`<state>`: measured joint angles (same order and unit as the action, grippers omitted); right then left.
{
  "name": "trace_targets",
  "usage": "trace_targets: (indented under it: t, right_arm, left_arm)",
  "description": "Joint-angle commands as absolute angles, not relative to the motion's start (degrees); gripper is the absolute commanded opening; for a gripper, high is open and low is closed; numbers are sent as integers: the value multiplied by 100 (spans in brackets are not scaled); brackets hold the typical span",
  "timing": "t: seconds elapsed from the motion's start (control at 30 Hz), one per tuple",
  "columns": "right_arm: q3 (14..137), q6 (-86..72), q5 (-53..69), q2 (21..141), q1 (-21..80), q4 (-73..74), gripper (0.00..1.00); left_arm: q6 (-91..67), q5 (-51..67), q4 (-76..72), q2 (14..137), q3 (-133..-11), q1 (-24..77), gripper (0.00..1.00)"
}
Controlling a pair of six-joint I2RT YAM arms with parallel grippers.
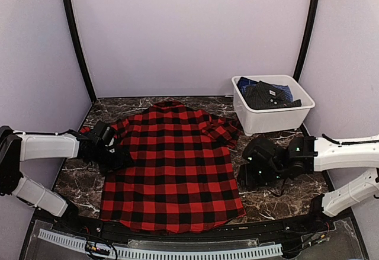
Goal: Fold and stack the long sleeve shirts
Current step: Flatten out the crumpled shirt at the center of the board, then move the bin to the corner of the board.
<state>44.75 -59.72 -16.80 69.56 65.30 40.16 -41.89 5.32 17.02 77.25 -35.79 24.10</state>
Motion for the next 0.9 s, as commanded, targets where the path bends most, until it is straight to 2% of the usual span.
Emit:
trace_targets:
  t: [0.0,0.17,0.27,0.53,0.87]
  right_arm:
    - [4932,-4766,-2024,7102,5584,3092,60]
    - [5315,-3849,-1607,7880,4351,1872,52]
    - [5602,-3452,-1431,8446,3916,1275,51]
    - [6280,-3029,-735,9782,3004,427,49]
    - [6860,-2917,-265,10793,2365,104,46]
  left_arm:
    - [-4009,508,2318,7704,-4006,2372,92]
    - [-3954,673,2333,7867,-4521,2373,91]
    - [-3926,740,2357,8059,-4808,2373,91]
    - [-3908,852,2377,8532,-5528,2373,92]
    - [-3842,837,2289,9045,-5969,2373,92]
